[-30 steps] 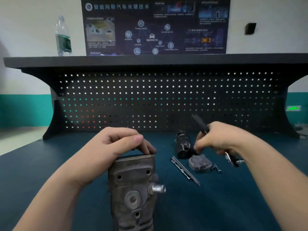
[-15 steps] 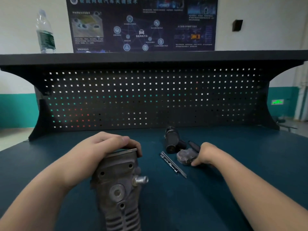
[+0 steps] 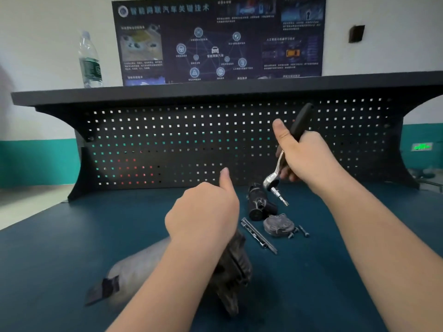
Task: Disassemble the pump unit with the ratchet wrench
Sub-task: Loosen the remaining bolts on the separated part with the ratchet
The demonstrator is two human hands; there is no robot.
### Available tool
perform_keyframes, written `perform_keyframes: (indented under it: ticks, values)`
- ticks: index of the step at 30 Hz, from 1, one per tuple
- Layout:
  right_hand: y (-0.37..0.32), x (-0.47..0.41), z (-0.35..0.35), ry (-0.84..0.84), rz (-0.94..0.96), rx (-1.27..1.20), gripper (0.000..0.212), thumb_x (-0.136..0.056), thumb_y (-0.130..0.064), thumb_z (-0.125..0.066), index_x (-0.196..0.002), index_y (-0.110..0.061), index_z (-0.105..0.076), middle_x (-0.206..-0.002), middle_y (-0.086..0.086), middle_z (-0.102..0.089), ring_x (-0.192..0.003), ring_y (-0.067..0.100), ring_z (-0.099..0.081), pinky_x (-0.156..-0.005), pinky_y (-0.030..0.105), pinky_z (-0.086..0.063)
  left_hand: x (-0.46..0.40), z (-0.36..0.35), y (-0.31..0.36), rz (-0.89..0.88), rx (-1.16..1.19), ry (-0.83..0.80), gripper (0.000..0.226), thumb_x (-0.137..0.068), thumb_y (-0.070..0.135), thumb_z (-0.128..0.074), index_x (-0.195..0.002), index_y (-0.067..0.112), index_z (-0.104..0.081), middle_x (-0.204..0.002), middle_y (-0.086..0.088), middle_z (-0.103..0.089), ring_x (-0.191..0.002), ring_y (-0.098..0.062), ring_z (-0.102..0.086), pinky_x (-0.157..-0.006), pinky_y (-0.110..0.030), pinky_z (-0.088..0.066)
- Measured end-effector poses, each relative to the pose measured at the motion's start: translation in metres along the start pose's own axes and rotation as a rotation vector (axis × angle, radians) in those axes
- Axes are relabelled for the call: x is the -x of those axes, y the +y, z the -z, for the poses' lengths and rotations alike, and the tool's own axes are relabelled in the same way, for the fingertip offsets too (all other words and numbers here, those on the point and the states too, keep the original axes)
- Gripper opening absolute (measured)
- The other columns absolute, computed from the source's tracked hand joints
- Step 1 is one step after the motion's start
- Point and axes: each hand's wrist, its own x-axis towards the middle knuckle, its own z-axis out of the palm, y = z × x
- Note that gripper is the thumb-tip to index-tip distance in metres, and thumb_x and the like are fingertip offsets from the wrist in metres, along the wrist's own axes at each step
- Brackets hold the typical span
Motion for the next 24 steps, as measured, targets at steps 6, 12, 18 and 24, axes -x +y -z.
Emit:
perform_keyframes:
  ticks: [6,12,18,24]
  values:
    - [-0.023,0.015,0.001,-0.052,-0.087,-0.672,0.035,-0.095,-0.029,-0.058,-0.068,-0.006,-0.056,-0.052,0.006,-0.062,-0.040,0.014,-0.059,-0.037,0.018,-0.043,-0.015,0.015,-0.020,-0.200,-0.034,-0.404,0.089,-0.074,0.084,-0.009,-0.102,0.016,-0.059,-0.104,-0.002,-0.061,-0.105,-0.026,-0.056,-0.099,-0.041,-0.039]
    - [-0.033,0.031,-0.013,-0.335,-0.228,-0.941,0.053,-0.090,-0.014,-0.051,-0.039,-0.015,-0.062,-0.056,0.005,-0.063,-0.039,0.007,-0.053,-0.035,0.014,-0.039,-0.014,0.011,-0.060,-0.466,0.248,-0.341,0.074,-0.075,0.061,-0.065,-0.141,0.038,-0.041,-0.115,0.027,-0.059,-0.107,0.008,-0.053,-0.083,-0.008,-0.039]
    - [-0.031,0.038,-0.027,-0.255,-0.187,-0.942,0.057,-0.093,-0.012,-0.051,-0.037,-0.014,-0.064,-0.056,0.007,-0.065,-0.041,0.009,-0.056,-0.037,0.015,-0.042,-0.027,-0.003,-0.065,-0.394,0.443,-0.397,0.060,-0.067,0.061,-0.073,-0.123,0.044,-0.059,-0.096,0.028,-0.069,-0.094,0.012,-0.061,-0.086,-0.019,-0.050]
    - [-0.032,0.039,-0.032,-0.218,-0.148,-0.859,0.046,-0.093,-0.013,-0.053,-0.048,-0.009,-0.063,-0.055,0.007,-0.064,-0.039,0.010,-0.055,-0.035,0.015,-0.040,-0.010,0.005,-0.063,-0.519,0.503,-0.318,0.040,-0.061,0.062,-0.067,-0.096,0.072,-0.050,-0.091,0.036,-0.065,-0.087,0.017,-0.060,-0.070,-0.003,-0.044]
